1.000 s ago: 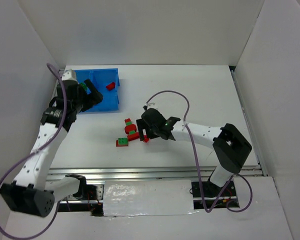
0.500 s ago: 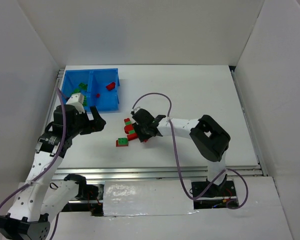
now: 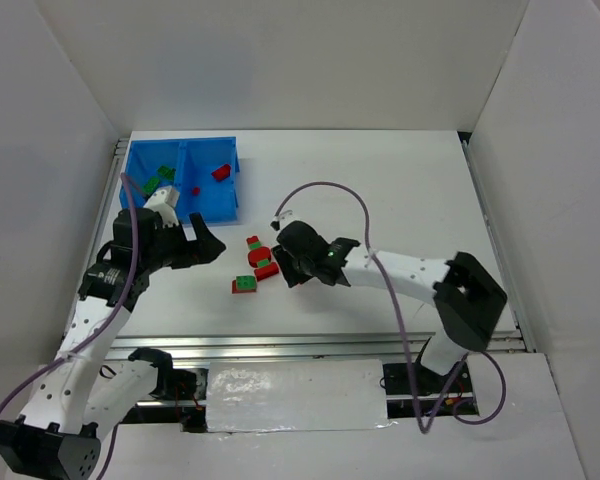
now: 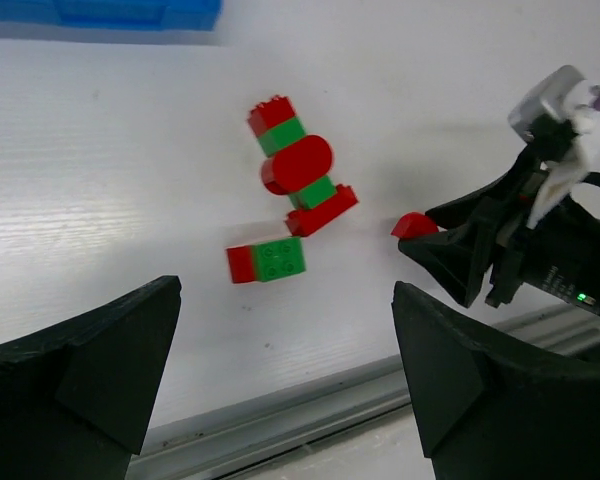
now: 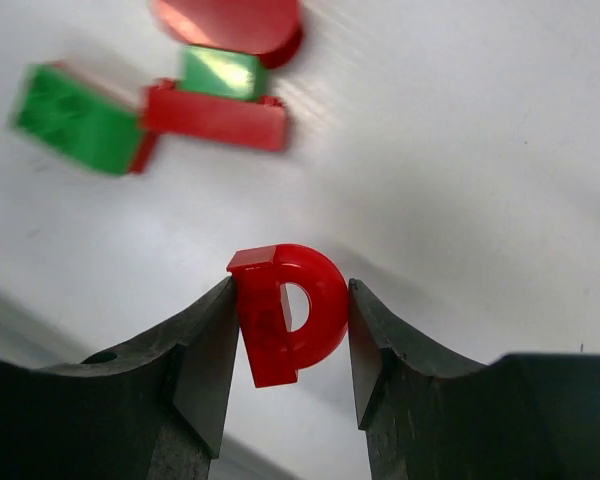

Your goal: Sort the legos into containers by color

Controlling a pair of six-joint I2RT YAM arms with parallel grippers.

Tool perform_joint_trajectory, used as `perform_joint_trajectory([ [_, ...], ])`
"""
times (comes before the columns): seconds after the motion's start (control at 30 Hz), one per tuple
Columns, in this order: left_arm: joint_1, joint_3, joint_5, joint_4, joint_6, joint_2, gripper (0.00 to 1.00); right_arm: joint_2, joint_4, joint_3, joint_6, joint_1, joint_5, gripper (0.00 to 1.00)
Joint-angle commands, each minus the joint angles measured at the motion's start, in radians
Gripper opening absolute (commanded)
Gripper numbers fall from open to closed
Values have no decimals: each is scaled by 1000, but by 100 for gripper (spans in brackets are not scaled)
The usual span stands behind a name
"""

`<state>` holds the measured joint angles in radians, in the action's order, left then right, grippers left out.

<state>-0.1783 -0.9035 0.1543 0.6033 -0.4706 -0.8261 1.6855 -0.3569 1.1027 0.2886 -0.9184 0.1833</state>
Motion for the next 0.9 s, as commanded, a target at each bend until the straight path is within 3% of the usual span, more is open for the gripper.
perform_joint_trajectory([
  [0.0, 2, 57, 262, -138, -130, -16, 100, -215, 71, -46, -43, -81, 22, 21],
  [0.1, -15, 149, 403, -304, -317, -16, 98, -320, 150, -92, -91, -129, 39, 21],
  [0.27, -108, 210, 441, -499, -512, -18, 97, -386, 234, -110, -132, -215, 79, 20],
  [0.43, -206, 193, 456, -562, -548, -67, 96, -425, 283, -109, -144, -255, 107, 21],
  [0.67, -250, 221, 419, -557, -556, -70, 88, -412, 279, -64, -147, -275, 160, 22],
  [0.7, -251, 222, 419, -554, -554, -73, 84, -415, 286, -64, -146, -277, 160, 22],
  [0.77, -254, 222, 416, -550, -548, -68, 64, -422, 294, -67, -143, -275, 162, 23],
  [0.8, -256, 218, 409, -544, -546, -67, 54, -420, 302, -67, -141, -277, 174, 23],
  [0.83, -256, 215, 404, -530, -542, -65, 33, -417, 303, -67, -135, -277, 185, 23],
  [0.87, -257, 212, 400, -522, -540, -65, 27, -414, 305, -67, -132, -277, 185, 23],
])
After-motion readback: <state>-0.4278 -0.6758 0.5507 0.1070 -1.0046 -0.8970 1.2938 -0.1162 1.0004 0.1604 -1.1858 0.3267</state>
